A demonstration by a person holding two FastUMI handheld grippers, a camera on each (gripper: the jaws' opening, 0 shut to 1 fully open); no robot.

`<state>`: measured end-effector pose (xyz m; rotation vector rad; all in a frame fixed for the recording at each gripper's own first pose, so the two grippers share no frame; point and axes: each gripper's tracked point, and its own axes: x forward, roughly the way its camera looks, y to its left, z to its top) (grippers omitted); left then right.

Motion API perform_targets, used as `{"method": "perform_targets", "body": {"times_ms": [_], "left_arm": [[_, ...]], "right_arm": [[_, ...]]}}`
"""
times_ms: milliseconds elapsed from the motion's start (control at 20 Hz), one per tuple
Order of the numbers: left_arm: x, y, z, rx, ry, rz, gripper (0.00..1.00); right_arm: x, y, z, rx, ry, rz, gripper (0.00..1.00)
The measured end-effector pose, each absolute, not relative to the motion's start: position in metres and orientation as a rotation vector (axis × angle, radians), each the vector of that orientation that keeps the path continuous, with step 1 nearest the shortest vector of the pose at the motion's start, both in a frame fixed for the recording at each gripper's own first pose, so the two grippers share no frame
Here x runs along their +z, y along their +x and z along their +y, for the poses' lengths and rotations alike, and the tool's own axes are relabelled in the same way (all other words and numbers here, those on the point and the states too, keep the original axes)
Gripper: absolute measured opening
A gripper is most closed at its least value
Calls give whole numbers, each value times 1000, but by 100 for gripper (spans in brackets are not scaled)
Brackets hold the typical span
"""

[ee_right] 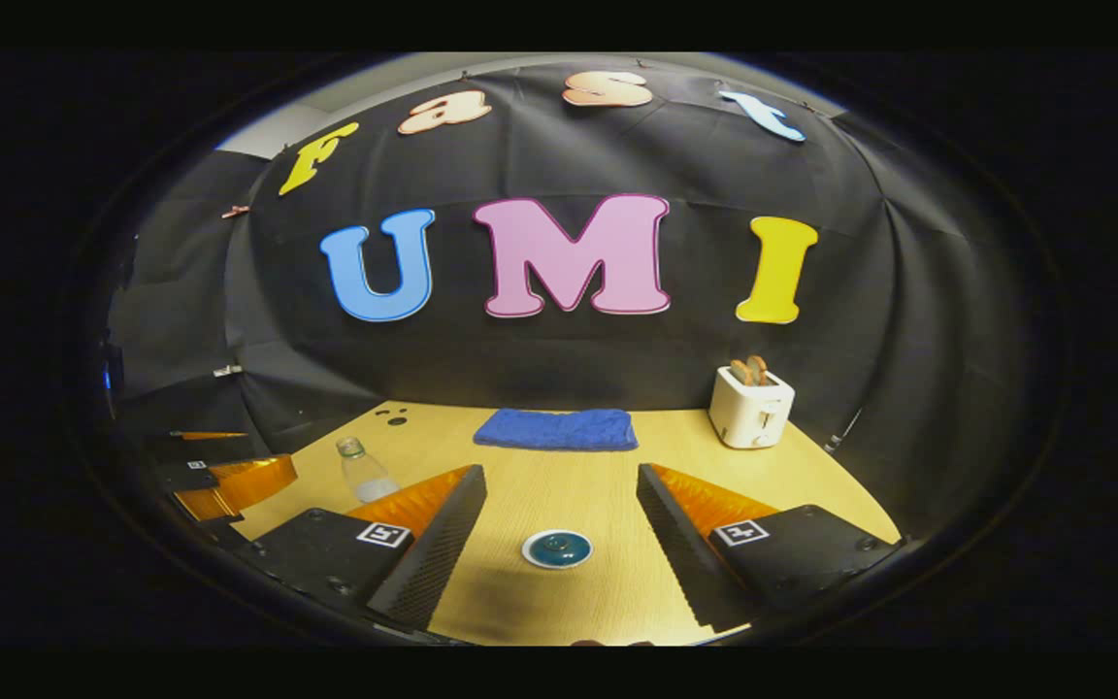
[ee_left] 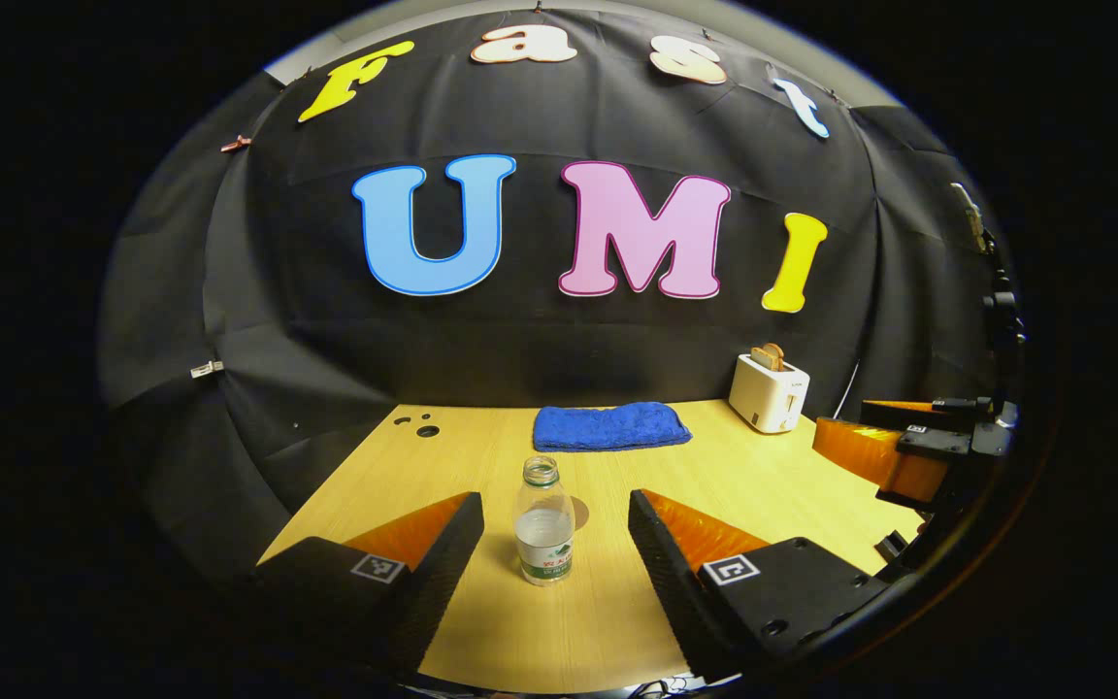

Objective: Open the teacup lid with one hand, grasp the water bottle and pour water into the teacup with the other hand; after pouring, place the water bottle on the coaster and then close the teacup lid.

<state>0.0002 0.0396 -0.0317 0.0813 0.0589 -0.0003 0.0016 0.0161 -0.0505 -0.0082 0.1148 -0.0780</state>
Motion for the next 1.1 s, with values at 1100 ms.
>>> {"method": "perform_targets", "body": {"times_ms": [1100], "left_arm": [[-165, 36, 60, 8, 60, 189, 96]], "right_arm": [[-207, 96, 2, -125, -96, 201, 98]]}}
